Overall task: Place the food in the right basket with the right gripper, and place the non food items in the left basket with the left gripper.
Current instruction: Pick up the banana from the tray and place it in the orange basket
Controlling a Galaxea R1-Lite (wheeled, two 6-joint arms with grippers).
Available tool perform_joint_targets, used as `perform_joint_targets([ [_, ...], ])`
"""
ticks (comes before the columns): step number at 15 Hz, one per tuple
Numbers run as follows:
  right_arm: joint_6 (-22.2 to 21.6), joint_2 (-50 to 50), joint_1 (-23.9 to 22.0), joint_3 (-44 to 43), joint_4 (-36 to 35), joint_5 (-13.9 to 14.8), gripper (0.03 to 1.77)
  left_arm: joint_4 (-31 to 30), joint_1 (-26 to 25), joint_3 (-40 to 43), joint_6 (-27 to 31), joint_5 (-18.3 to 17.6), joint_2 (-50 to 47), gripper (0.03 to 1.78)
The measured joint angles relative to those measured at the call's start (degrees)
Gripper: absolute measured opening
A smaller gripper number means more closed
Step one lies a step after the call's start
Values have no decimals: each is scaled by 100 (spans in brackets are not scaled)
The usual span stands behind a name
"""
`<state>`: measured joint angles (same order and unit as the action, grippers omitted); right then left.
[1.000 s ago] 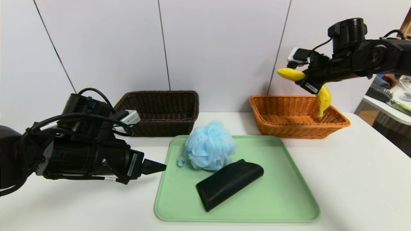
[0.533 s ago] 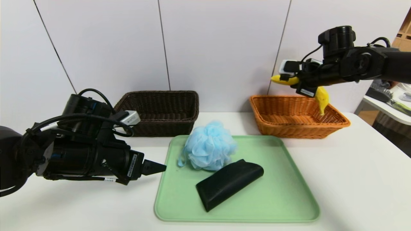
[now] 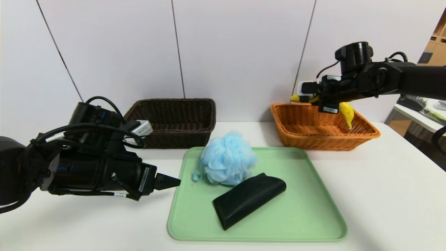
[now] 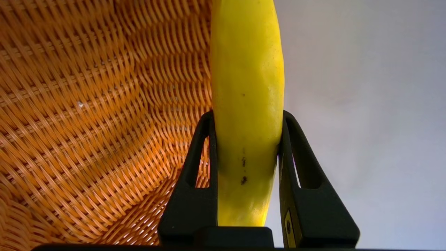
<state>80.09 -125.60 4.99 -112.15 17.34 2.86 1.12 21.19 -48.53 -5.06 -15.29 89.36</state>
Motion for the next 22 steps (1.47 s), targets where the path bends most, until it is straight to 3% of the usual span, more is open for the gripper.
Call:
perform_joint_targets([
  [14,107,-591,27,28,-11,-37,47,-211,-57,0,-4,-6,321,169],
  [18,76,-610,27,28,-48,-48,97,-211,-71,-4,-6,-11,339,169],
  [22,17,-555,27,28,-50,-66,126,-208,-72,-4,-6,-17,334,169],
])
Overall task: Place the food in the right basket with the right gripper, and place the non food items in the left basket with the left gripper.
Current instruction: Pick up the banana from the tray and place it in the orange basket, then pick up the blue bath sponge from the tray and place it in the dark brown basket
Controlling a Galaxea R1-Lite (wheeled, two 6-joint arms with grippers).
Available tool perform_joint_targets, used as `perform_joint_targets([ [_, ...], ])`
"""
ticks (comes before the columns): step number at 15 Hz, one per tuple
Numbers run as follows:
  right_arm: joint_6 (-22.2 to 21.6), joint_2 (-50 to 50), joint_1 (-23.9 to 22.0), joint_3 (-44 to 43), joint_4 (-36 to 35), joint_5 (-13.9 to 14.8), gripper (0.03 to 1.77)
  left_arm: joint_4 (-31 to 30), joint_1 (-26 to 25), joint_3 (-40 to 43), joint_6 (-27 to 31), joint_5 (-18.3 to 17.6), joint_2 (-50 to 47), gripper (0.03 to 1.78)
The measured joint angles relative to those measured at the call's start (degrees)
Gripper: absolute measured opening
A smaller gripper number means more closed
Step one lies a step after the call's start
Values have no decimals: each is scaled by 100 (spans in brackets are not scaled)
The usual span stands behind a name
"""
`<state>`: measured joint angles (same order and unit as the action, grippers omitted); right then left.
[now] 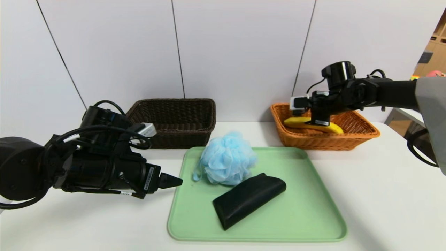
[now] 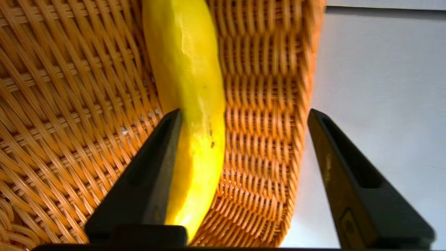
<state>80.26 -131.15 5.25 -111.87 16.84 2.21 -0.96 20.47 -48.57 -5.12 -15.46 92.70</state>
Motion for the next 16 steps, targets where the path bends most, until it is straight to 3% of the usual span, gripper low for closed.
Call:
perform_joint_targets([
  [9,-1070,811,-44,-1,162,-1,157,2,6,-24,-2,-17,-135,169],
  [16,-2964,1593,-85,33,887,5,165,15,11,23,0,-33,-295,169],
])
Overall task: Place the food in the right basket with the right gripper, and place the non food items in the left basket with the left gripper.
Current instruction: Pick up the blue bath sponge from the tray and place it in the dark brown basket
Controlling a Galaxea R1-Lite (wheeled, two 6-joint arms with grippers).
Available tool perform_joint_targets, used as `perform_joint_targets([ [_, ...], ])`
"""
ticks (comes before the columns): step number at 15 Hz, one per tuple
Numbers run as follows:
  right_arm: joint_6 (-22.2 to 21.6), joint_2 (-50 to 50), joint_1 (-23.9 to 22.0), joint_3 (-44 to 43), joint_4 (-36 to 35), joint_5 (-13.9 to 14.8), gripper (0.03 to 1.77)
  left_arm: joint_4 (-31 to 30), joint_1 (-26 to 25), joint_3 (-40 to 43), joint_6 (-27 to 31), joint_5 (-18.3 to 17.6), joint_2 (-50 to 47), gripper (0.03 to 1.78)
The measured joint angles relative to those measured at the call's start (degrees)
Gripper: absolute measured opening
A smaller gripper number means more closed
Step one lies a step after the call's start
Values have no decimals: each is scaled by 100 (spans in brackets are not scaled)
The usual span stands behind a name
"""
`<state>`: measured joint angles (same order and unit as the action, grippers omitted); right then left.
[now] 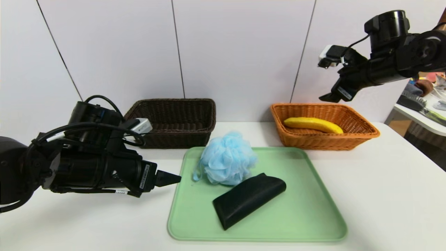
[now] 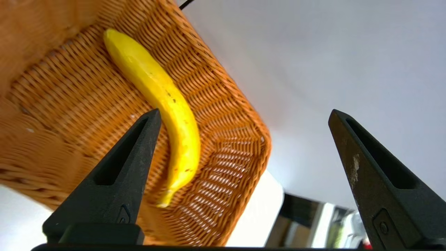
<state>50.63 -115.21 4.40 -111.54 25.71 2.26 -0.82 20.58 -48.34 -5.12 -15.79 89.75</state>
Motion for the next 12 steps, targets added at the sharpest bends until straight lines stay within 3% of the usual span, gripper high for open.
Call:
perform_joint_targets([
  [4,-1270,457,2,378,367,28,168,2,0,71,-6,-2,-122,169],
  [12,-3928,1714,-2,2544,372,50,169,-11,-2,156,-372,11,-408,169],
])
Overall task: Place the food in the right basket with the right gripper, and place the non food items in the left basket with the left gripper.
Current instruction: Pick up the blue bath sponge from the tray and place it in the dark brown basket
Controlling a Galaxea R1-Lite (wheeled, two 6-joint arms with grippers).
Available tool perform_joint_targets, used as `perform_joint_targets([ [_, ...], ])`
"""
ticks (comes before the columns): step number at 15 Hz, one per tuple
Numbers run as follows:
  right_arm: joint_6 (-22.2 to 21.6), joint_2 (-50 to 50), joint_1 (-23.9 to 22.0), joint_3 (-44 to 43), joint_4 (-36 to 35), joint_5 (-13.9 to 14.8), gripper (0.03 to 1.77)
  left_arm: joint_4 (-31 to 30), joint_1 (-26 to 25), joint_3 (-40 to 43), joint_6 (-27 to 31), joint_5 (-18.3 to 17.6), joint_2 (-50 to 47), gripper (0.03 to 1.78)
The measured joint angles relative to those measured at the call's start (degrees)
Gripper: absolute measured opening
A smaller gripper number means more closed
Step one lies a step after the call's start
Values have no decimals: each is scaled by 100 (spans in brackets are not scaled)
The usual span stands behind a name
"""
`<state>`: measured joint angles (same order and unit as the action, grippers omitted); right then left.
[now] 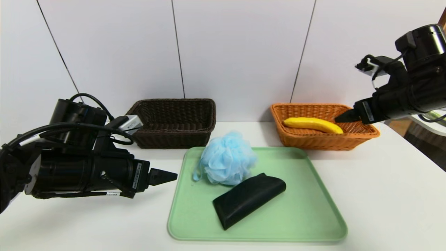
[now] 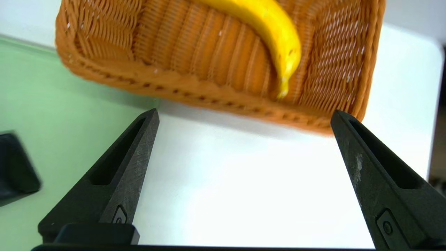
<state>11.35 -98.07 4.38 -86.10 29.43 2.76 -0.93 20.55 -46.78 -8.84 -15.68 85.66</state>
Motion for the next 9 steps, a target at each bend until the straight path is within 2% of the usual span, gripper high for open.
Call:
perform_joint_targets([
  [2,-642,424,16,538,6,-4,169,-1,2,-11,-119,0,-61,169],
  [4,-1069,869,72,1080,6,-17,169,2,4,-18,-177,-5,-116,169],
  [9,-1256,2115,460,2627,12,-33,169,16,37,2,-196,-88,-229,169],
])
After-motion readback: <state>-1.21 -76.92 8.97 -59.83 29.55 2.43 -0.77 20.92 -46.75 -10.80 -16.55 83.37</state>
